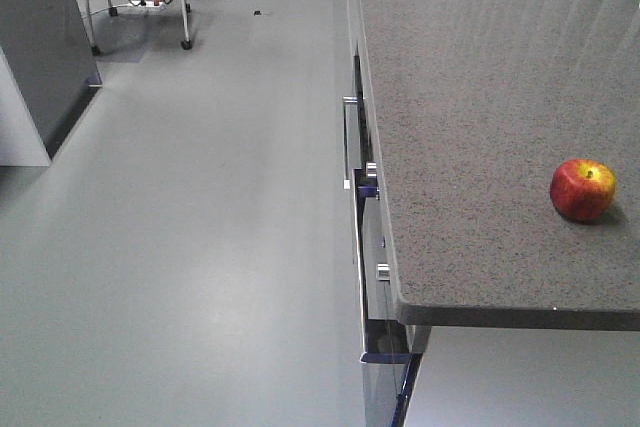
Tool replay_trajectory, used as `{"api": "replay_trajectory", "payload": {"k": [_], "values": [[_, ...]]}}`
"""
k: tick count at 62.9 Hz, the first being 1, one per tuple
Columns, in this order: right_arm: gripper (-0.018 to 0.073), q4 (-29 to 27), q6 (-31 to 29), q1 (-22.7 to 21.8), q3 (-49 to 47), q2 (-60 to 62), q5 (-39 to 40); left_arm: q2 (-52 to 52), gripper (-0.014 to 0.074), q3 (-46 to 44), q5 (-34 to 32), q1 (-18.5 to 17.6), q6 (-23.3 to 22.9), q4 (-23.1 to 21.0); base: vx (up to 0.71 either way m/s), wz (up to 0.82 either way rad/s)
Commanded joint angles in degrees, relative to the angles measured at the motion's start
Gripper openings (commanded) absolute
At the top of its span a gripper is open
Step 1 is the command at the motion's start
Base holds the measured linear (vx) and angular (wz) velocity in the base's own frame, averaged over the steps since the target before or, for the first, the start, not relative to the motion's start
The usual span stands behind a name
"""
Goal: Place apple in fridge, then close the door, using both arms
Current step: 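Move the right gripper above the red-and-yellow apple on the countertop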
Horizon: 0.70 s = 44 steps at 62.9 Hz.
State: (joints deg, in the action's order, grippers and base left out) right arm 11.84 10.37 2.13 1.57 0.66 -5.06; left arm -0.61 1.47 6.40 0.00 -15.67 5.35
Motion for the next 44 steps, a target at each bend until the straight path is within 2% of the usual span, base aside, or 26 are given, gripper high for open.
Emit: {"api": "replay_trajectory", "payload": {"k": [1, 44], "values": [[-0.0003, 0.37, -0.17, -0.31, 0.86, 1.08, 4.47, -0.34, -0.0006, 1.24, -4.32, 0.00, -0.27, 0.02, 0.00, 0.00], [-0.0003, 0.37, -0.17, -0.31, 0.86, 1.08, 4.47, -0.34, -0.0006, 1.24, -4.32, 0.00, -0.27, 0.02, 0.00, 0.00]]}}
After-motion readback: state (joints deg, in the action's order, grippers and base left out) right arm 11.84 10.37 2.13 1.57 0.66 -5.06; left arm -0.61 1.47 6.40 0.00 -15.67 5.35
